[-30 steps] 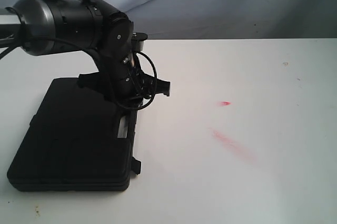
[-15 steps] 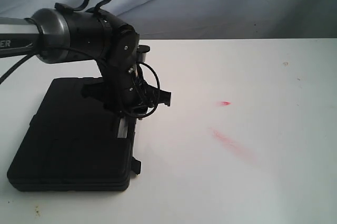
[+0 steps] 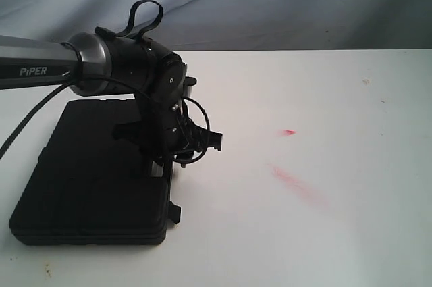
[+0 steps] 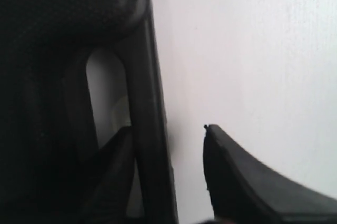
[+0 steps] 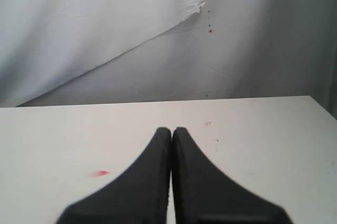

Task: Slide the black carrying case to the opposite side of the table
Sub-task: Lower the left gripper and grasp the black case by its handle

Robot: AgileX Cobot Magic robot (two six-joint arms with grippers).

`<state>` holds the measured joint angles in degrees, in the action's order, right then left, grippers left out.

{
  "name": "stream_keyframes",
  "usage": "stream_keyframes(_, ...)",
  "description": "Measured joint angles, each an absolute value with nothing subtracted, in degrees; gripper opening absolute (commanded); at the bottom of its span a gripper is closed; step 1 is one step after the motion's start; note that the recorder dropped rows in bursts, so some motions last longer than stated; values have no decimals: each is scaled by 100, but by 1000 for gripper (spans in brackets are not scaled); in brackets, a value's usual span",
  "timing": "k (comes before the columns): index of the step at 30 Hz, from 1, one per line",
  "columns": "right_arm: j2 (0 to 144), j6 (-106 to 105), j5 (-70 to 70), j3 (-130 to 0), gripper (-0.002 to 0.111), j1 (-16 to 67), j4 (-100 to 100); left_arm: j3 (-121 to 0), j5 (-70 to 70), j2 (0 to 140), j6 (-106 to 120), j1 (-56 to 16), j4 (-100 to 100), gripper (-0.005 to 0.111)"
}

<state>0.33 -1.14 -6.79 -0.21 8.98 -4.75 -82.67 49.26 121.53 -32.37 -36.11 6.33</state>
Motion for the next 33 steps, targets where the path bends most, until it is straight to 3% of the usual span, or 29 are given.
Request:
stream_keyframes(5, 33, -114, -679, -21, 0, 898, -475, -8267, 4842, 12153, -3248, -3598, 586, 40)
stream_keyframes(7, 33, -114, -679, -21, 0, 898, -475, -8267, 4842, 12153, -3258, -3598, 586, 34)
stream_keyframes(11, 33, -114, -679, -21, 0, 898, -475, -8267, 4842, 12153, -3276, -3573, 586, 1)
stream_keyframes(12, 33, -114, -679, -21, 0, 898, -475, -8267, 4827, 12153, -3330, -3573, 532, 0)
stream_keyframes(33, 33, -114, -679, -21, 0, 898, -475, -8443, 4446, 12283, -3907, -3584, 112, 0)
